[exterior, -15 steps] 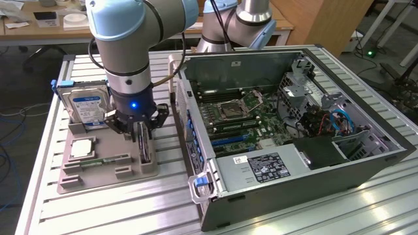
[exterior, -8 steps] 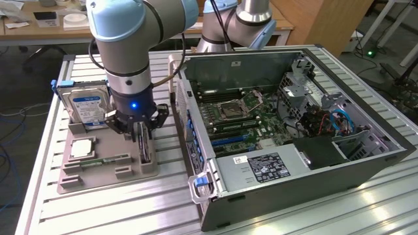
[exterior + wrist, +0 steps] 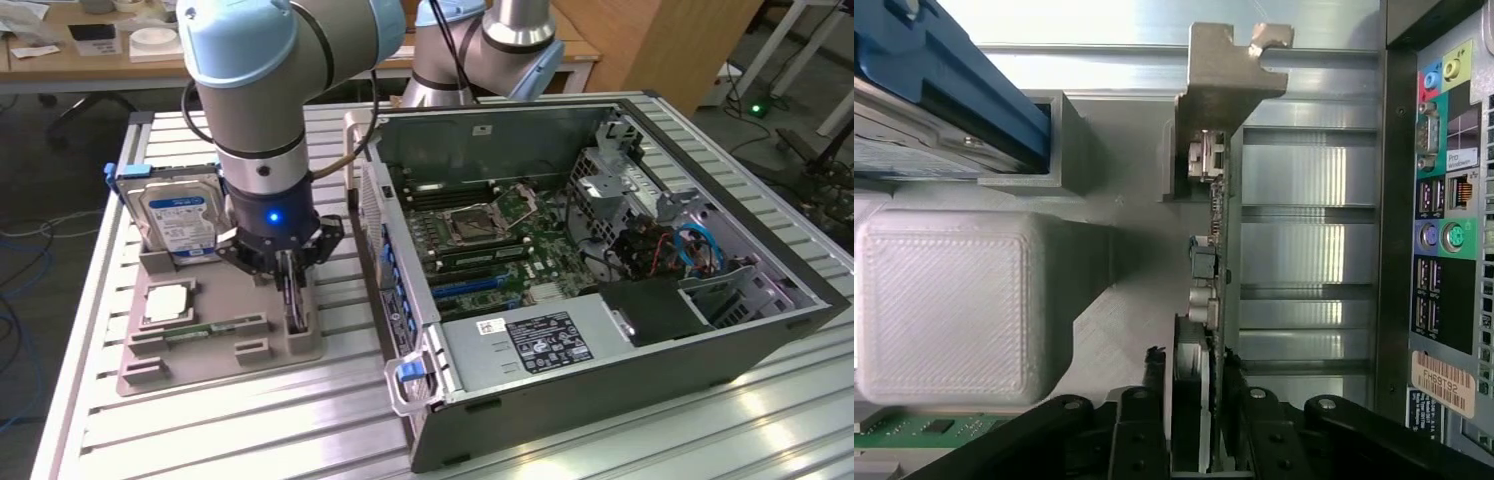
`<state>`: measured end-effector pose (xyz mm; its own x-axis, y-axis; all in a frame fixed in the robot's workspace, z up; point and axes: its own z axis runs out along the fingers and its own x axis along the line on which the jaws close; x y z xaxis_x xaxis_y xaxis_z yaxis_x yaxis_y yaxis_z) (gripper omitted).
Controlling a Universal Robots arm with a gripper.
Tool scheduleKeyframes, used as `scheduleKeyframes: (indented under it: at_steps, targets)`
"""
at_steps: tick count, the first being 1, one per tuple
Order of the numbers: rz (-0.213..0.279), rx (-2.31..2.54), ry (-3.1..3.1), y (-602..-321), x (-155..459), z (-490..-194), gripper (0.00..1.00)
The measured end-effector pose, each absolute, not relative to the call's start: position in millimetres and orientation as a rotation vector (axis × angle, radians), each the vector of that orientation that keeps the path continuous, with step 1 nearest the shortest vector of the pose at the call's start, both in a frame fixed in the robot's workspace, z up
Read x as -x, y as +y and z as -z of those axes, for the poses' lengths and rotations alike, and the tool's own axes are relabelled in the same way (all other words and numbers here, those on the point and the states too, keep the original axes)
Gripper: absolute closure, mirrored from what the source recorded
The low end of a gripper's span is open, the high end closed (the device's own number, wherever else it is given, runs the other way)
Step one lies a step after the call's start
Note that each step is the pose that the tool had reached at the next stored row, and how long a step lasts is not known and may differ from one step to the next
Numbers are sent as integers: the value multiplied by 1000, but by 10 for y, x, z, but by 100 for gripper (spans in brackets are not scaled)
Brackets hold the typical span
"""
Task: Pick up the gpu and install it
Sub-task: 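Pick up the gpu and move the gpu toward the slot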
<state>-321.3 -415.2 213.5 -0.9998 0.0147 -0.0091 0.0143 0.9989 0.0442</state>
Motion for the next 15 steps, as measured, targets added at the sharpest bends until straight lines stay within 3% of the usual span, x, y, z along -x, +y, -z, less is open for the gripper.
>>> scheduleKeyframes:
  at_steps: [1, 15]
  targets:
    - [-69, -23, 3131, -4152, 3213, -2135, 70]
    - [-69, -23, 3131, -4152, 3187, -2134, 70]
